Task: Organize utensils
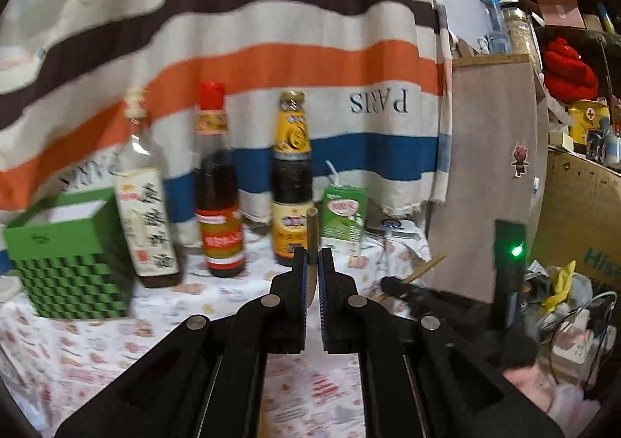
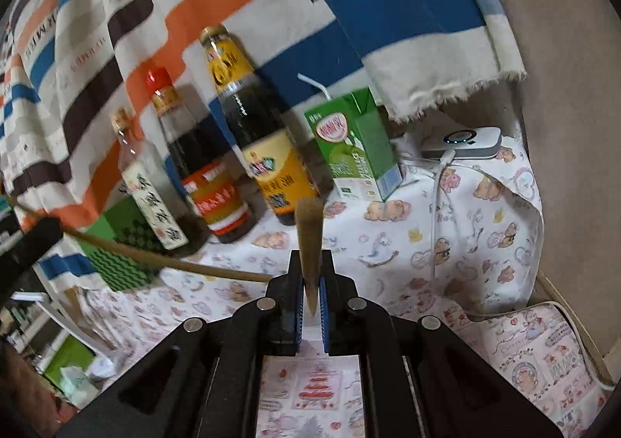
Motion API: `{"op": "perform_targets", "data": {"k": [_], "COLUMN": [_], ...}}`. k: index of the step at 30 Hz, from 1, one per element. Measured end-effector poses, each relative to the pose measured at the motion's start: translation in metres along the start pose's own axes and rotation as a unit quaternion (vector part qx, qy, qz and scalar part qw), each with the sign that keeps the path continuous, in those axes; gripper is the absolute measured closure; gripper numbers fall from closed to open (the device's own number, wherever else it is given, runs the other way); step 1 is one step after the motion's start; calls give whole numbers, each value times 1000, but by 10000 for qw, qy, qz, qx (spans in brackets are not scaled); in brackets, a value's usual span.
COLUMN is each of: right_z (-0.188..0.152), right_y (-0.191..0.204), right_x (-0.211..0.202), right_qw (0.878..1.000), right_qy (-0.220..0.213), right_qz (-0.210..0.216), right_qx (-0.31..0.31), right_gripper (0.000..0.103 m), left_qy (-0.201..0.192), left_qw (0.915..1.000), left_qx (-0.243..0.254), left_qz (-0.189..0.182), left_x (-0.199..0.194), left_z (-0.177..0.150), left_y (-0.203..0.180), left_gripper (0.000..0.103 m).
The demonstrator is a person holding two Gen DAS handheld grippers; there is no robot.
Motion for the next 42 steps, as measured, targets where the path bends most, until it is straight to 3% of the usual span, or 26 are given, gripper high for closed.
{"op": "perform_targets", "data": {"k": [4,7,21,25,27,29,31,33,36,39,42], "right_z": [-4,-3,-6,-8,-9,-9,-9,-8,-8,-9,-14], "right_y": [-7,-14,-33,-34,-34,-35,-36,-33,-20,-11,4], "right_x": [13,19,29,28,28,27,25,20,10,5,-2], "right_qw": [9999,9994,9961,9947,9948,9945,9942,9962,9988,9980,9984], "right_qy": [122,279,596,655,656,663,645,507,316,496,512], "right_qz": [2,-30,150,211,147,127,119,49,-187,-52,-6], "right_qx": [79,185,639,761,766,803,848,711,326,398,239], "right_gripper": [95,95,95,88,73,71,66,47,42,40,37], "left_qy": [495,791,1148,1042,972,910,859,664,420,282,169], "left_qw": [9986,9960,9924,9935,9939,9938,9935,9961,9966,9957,9914], "left_qx": [196,387,61,-126,-60,131,179,18,-59,-204,12], "left_qz": [-63,122,430,435,524,628,728,573,706,855,1300], "left_x": [35,55,119,121,119,115,108,91,64,40,20], "left_z": [-2,-9,-32,-37,-38,-38,-38,-42,-48,-52,-55], "left_y": [-16,-29,-5,-2,-2,-5,-5,-4,2,15,24], "left_gripper": [99,99,98,98,97,86,52,39,24,19,10]}}
Point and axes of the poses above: each gripper's, at about its wrist camera, not at the fingertips, and x roughly the way its jaws point, y to its left, z to its top, the point moved 1 cm from there along x, roughly the way its jaws point, and after that the axes turned 2 degrees about -z, right-handed, at the moved point
